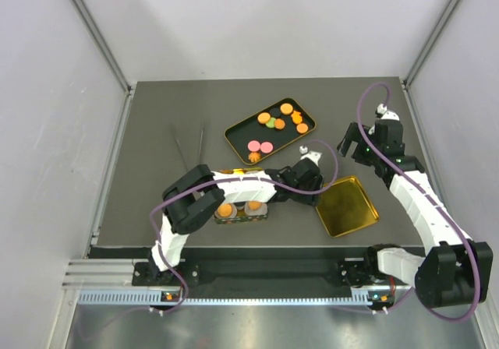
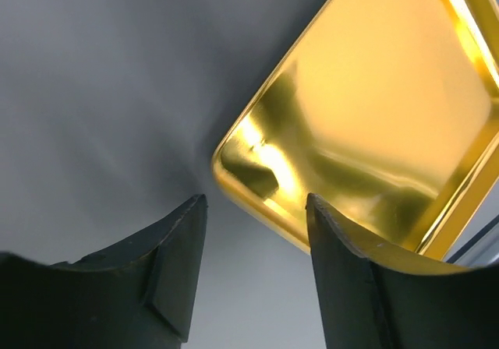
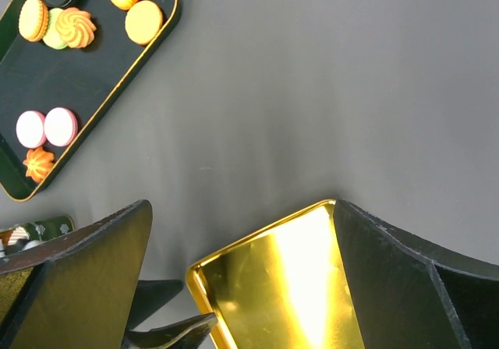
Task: Pack the cookies
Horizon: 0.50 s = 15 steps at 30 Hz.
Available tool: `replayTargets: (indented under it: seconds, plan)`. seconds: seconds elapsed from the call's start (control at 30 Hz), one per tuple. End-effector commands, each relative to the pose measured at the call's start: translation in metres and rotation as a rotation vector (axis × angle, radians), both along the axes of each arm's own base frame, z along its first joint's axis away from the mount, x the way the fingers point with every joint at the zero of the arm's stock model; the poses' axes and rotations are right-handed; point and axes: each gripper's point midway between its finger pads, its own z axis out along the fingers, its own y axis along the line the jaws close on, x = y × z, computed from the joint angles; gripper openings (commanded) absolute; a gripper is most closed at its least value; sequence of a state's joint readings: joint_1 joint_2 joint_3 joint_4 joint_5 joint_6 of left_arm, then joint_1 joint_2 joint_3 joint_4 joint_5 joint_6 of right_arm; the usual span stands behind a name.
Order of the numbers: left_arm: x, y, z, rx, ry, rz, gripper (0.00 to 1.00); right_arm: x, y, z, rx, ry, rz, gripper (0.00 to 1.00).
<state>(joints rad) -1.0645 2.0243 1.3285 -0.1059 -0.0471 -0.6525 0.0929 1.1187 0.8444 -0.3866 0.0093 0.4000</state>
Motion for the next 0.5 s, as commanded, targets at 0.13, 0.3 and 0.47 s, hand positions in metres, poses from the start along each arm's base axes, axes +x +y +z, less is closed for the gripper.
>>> replayTargets:
  seconds: [0.13,0.3,0.47]
  plan:
    - [0.022,-0.011,-0.002,0.042,-0.076,0.033,0.40,0.000,-0.001,0.010,0.013,-0.042,0.009,1.00]
    - [0.047,0.014,-0.002,0.162,-0.149,0.083,0.19,0.001,0.001,0.008,0.020,-0.035,0.021,1.00]
    - [0.087,0.050,0.009,0.187,-0.163,0.167,0.15,-0.001,0.004,0.001,0.027,-0.015,0.037,1.00]
